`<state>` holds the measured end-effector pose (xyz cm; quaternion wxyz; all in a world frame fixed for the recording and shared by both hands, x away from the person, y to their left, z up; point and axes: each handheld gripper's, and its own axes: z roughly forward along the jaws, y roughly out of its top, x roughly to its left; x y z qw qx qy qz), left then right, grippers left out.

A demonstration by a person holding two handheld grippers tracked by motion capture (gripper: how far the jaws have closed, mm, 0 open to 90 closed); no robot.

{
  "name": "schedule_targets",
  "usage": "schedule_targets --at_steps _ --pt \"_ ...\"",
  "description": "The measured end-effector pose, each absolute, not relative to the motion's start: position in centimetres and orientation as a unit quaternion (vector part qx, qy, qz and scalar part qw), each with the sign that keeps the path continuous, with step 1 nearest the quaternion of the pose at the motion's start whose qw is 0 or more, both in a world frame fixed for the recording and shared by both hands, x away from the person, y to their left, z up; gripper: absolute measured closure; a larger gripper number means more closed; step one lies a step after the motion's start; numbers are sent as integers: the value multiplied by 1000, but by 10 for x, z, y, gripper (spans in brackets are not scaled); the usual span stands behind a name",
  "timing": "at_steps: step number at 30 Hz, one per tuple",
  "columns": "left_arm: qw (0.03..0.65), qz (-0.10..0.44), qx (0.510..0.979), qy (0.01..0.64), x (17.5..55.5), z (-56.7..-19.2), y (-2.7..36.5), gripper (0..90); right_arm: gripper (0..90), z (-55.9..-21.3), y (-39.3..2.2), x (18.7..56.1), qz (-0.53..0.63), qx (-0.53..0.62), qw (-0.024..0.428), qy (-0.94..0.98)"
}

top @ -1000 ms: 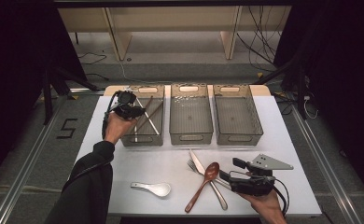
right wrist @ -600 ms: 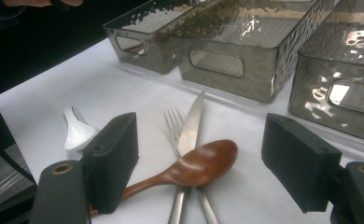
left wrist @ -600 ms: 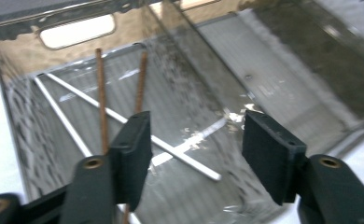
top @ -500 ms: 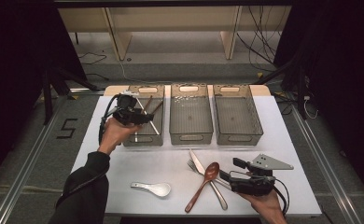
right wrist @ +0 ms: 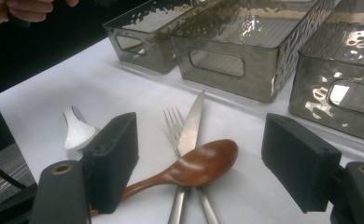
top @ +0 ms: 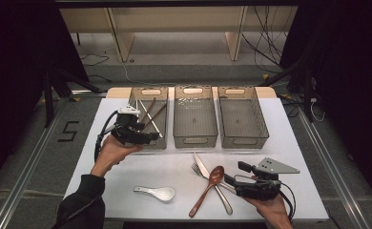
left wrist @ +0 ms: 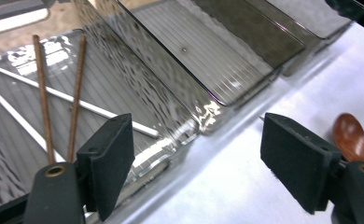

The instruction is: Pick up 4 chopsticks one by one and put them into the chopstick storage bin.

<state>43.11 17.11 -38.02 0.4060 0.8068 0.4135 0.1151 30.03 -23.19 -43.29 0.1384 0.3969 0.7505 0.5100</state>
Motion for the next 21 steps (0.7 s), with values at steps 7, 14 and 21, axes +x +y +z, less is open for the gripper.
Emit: schedule_targets --at_steps 7,14,21 --pt "405 107 813 404 421 -387 170 216 279 -433 -232 301 511 396 138 751" --pt "400 105 820 395 408 -390 177 196 279 -434 -235 300 512 396 139 749" --pt "387 97 832 384 401 -393 178 188 278 -434 -237 300 515 397 138 747"
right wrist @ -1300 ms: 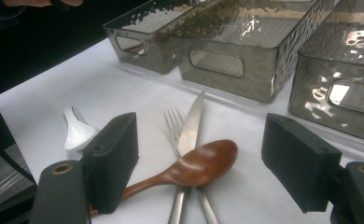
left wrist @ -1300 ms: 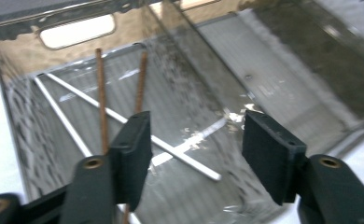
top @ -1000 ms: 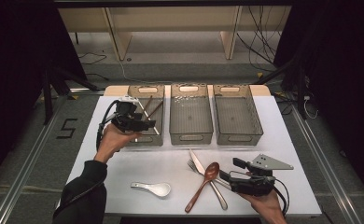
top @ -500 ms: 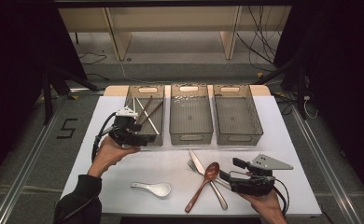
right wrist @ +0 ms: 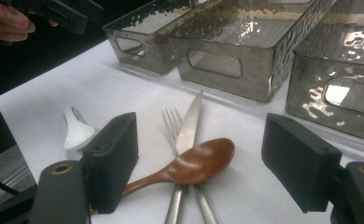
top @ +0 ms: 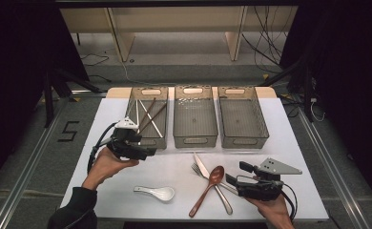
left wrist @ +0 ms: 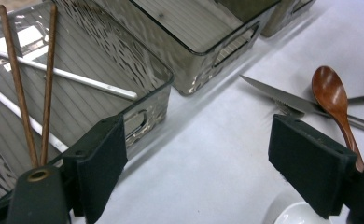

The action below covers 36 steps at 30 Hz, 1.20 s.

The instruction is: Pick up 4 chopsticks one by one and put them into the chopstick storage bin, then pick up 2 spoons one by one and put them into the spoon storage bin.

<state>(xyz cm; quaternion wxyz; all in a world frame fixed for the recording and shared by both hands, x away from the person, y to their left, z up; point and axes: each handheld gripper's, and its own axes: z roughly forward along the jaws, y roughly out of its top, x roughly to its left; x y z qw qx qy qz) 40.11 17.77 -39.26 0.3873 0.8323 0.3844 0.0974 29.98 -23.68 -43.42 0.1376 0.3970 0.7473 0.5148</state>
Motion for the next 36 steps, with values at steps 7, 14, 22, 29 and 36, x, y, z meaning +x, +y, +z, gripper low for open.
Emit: schedule_targets --at_steps 7,14,22,29,36 --pt "358 89 853 369 392 -402 174 189 279 -435 -238 302 516 399 135 746" --pt "322 80 875 354 383 -418 167 189 279 -435 -239 301 516 399 138 745" --pt "271 59 903 327 377 -434 158 188 278 -434 -237 299 514 398 140 747" --pt "236 51 921 307 374 -439 151 191 278 -435 -238 300 513 398 138 748" --pt "203 47 938 276 369 -439 147 211 279 -435 -239 299 512 397 141 748"
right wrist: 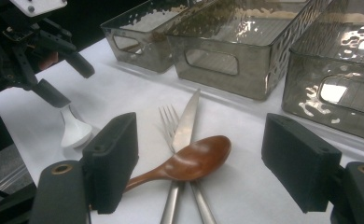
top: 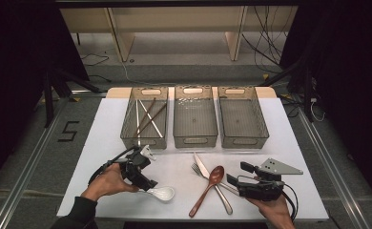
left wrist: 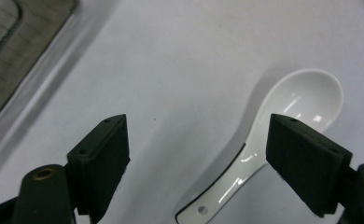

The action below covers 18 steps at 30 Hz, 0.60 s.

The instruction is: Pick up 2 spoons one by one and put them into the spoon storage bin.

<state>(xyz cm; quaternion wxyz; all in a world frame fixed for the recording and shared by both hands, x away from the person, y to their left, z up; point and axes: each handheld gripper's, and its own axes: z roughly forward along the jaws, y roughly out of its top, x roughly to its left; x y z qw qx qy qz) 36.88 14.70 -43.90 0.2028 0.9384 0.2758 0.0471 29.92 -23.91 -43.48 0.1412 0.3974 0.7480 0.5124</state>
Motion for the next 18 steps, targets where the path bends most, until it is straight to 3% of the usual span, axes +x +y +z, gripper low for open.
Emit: schedule_targets --at_steps 18 --pt "139 20 967 212 357 -455 140 344 279 -434 -235 298 508 394 143 752"
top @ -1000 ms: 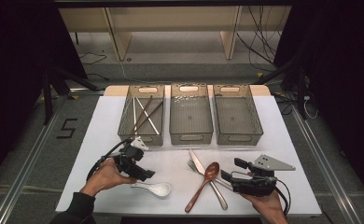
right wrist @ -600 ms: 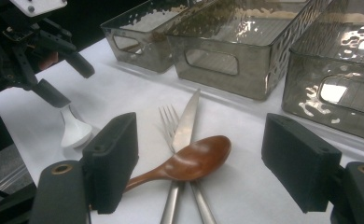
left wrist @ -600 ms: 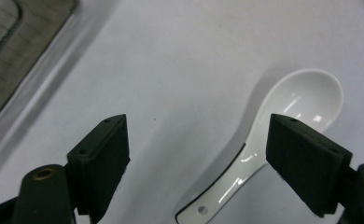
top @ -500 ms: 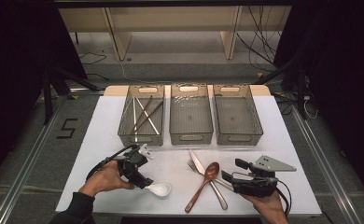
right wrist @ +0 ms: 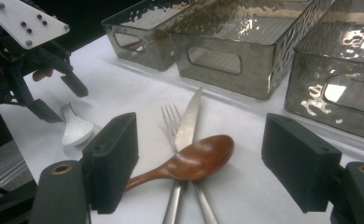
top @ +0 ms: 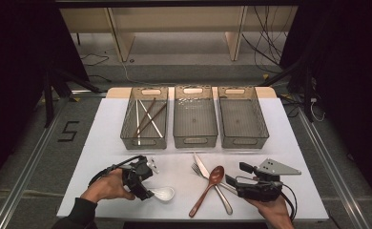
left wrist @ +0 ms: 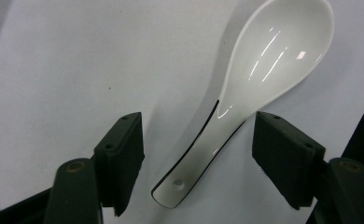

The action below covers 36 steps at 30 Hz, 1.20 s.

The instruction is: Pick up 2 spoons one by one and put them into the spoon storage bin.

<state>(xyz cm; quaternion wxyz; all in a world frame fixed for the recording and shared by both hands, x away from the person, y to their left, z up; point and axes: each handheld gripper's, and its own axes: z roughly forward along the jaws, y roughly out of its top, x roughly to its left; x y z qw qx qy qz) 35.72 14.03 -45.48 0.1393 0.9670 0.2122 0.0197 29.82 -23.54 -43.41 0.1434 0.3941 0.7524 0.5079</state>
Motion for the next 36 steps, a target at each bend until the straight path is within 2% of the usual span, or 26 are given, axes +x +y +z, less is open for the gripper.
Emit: schedule_targets --at_steps 14,18,28,36 --pt "111 15 980 165 354 -462 136 564 279 -434 -234 298 506 395 142 754" --pt "111 18 981 160 352 -462 135 598 279 -435 -234 299 505 395 142 754" --pt "114 13 982 147 350 -462 134 748 279 -435 -234 299 504 394 142 755" --pt "114 12 981 157 351 -462 133 774 280 -435 -234 299 504 394 142 755"
